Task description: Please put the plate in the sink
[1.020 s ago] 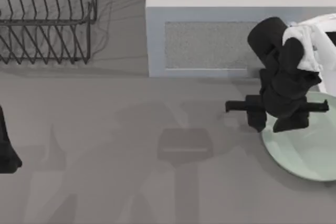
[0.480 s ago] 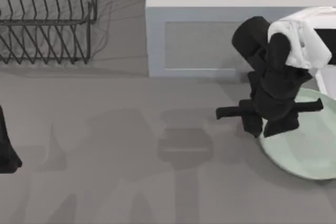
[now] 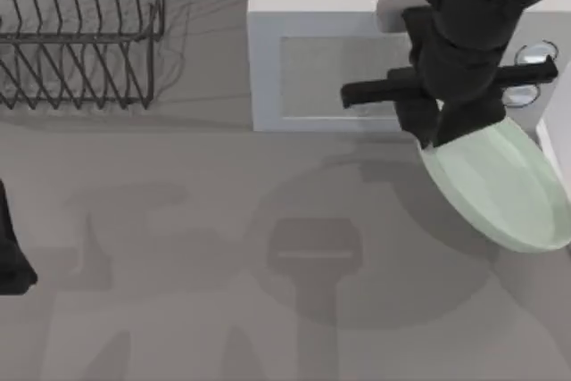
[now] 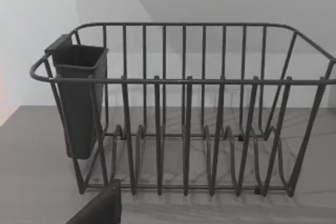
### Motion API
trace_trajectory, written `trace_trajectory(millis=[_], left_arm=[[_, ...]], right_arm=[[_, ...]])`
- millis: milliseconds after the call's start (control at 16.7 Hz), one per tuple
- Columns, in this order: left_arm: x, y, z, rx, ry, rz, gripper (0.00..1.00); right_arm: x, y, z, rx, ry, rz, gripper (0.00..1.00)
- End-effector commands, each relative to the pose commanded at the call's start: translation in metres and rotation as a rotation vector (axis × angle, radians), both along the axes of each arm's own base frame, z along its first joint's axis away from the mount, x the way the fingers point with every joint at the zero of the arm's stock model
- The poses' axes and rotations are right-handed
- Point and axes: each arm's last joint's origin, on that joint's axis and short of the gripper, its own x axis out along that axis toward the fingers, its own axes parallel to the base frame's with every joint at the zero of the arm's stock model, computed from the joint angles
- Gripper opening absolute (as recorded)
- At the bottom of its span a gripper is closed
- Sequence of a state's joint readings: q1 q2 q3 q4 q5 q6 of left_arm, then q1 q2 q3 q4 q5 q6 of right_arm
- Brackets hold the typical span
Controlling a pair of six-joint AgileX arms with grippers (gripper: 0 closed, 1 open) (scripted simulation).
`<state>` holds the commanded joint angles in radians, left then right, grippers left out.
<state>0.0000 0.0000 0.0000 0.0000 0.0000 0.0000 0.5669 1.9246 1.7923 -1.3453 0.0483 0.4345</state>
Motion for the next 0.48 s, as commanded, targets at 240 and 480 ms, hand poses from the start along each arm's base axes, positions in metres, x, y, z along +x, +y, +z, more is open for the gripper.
trace_trajectory(millis=[240, 480], left_arm=[[0.0, 0.0, 0.0, 0.0, 0.0, 0.0, 1.0], [0.0, 0.0, 0.0, 0.0, 0.0, 0.0, 1.0]], right_arm=[[0.001, -0.018, 0.062, 0.014, -0.003, -0.045, 0.0], [0.009, -0.044, 0.092, 0.032, 0.008, -0.117, 0.0]])
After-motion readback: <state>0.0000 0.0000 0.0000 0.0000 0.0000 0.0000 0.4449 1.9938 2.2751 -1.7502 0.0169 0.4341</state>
